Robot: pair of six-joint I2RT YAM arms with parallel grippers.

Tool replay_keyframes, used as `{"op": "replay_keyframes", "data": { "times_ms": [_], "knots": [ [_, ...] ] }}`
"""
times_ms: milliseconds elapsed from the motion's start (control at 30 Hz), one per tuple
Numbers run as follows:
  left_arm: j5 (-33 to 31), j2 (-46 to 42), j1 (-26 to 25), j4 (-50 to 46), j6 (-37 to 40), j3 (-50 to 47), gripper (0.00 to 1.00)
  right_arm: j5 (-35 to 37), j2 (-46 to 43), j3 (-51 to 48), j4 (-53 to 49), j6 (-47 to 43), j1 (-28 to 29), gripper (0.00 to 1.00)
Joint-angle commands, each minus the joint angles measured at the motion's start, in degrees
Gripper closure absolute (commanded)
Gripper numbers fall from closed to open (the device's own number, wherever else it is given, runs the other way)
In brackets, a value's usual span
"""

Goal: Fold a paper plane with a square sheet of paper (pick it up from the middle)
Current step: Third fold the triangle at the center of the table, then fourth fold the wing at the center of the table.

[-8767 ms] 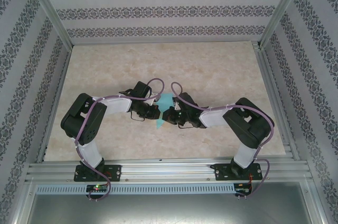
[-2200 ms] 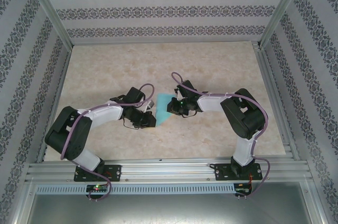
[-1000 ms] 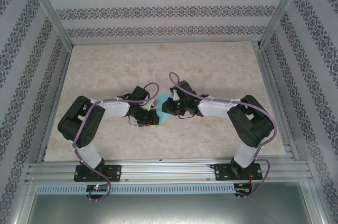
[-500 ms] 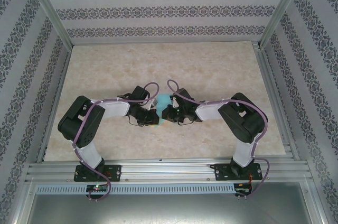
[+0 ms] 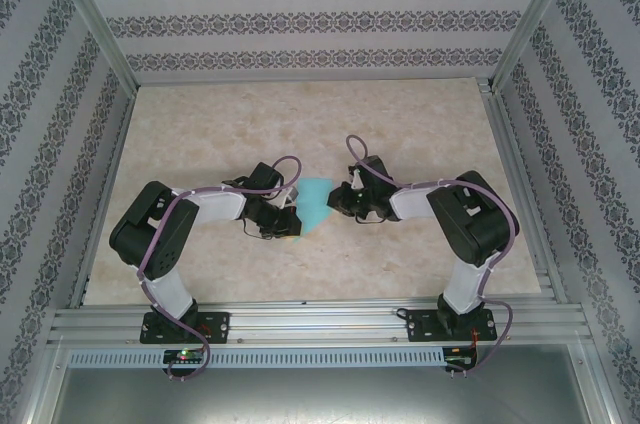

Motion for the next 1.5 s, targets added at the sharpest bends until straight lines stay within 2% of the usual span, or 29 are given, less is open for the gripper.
{"op": "replay_keyframes", "data": {
  "times_ms": [0,133,233,467,633,833,1067,1467],
  "knots": [
    [-3.1,0.4,0.2,-6.8,0.6,0.1,0.89,3.2,-2.7,-1.8,-1.0,-2.2,-1.4,0.86],
    [-3.2,-3.0,0.2,-7.5,0.3,1.8,0.85,2.8,-7.6,-3.4,-1.2,-3.1,-1.9,0.83],
    [-4.3,-6.6,0.1,-8.3,0.1,3.1,0.80,3.2,-13.4,-5.3,-1.8,-4.4,-1.9,0.78],
    [-11.3,-14.4,0.1,-8.3,-2.2,4.4,0.76,9.3,-28.3,-8.8,-8.6,-9.3,-1.9,0.51],
    [-15.2,-15.2,0.1,-6.7,-4.5,4.1,0.76,12.1,-33.3,-9.8,-10.7,-11.7,-2.0,0.44],
    [-15.0,-12.5,0.1,-4.0,-5.9,3.2,0.76,7.7,-29.7,-9.4,-10.2,-10.4,-2.0,0.44],
    [-15.2,-10.9,0.1,-2.7,-6.8,3.9,0.77,1.5,-21.8,-10.0,-2.7,-4.8,-1.2,0.44],
    [-13.7,-8.9,0.2,-1.8,-6.0,3.8,0.80,-0.2,-12.1,-4.7,-1.1,-0.6,3.7,0.46]
  ]
}}
